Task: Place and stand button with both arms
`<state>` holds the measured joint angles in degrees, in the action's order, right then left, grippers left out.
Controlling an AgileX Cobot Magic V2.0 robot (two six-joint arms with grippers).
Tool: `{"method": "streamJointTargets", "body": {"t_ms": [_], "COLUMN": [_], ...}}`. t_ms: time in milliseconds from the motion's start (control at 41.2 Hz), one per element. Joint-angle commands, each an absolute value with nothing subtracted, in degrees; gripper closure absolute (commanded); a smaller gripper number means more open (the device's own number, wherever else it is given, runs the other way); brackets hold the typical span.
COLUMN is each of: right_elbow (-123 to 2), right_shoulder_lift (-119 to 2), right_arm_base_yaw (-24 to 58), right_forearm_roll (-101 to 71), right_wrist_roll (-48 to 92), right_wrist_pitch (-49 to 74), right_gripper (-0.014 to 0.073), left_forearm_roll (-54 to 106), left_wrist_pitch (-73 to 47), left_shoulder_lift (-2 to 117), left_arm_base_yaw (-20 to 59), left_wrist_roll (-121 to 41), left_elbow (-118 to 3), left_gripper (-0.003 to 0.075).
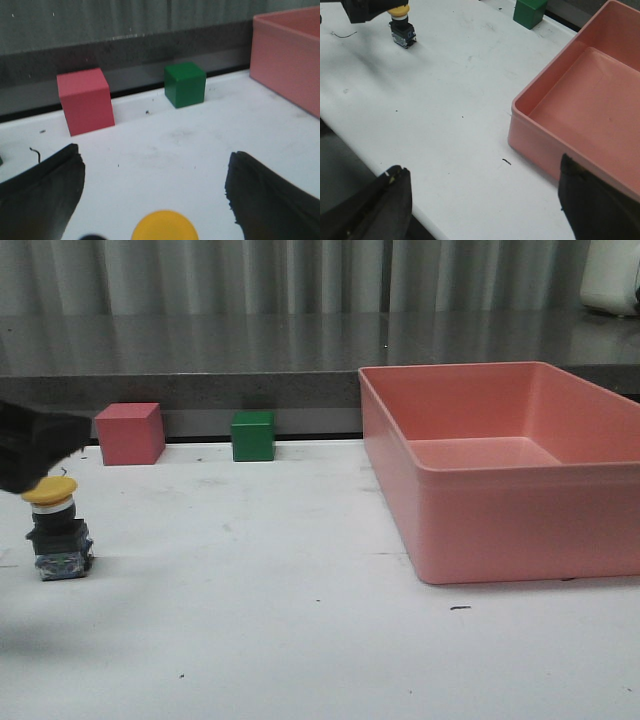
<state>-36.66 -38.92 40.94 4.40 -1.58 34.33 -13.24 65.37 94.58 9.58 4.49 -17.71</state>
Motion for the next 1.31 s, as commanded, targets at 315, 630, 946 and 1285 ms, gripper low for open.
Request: {"method": "streamJointTargets", "body": {"t_ms": [315,630,946,1285], "right_elbow": [-38.16,-38.16,-38.16,-38.16], "right_shoulder_lift": [-38.72,-38.72,-38.72,-38.72], "right_arm_base_yaw": [40.66,40.66,40.66,40.66], "right_forearm_roll": [4.45,4.45,4.45,4.45], "right_wrist_roll": [-1.36,-1.36,-1.36,-1.36], "right_wrist_pitch": [30.44,30.44,30.44,30.44], "right_gripper": [-0.0021,-0.0021,-0.0021,-0.0021], "left_forearm_roll": [-13.36,-12.91,0.48,0.62], "left_wrist_pitch": [41.27,-12.63,-34.68,-38.85], "left_shoulder_lift": [68.52,55.64,55.75,45.59], "left_arm_base_yaw": [9.71,9.84,15.24,15.70], "left_wrist_roll": [16.94,19.24,0.00,-2.38], "left_elbow": [-21.23,-37.82,-45.26,-45.26], "left_gripper": [0.0153,0.0153,0.0153,0.0153]}}
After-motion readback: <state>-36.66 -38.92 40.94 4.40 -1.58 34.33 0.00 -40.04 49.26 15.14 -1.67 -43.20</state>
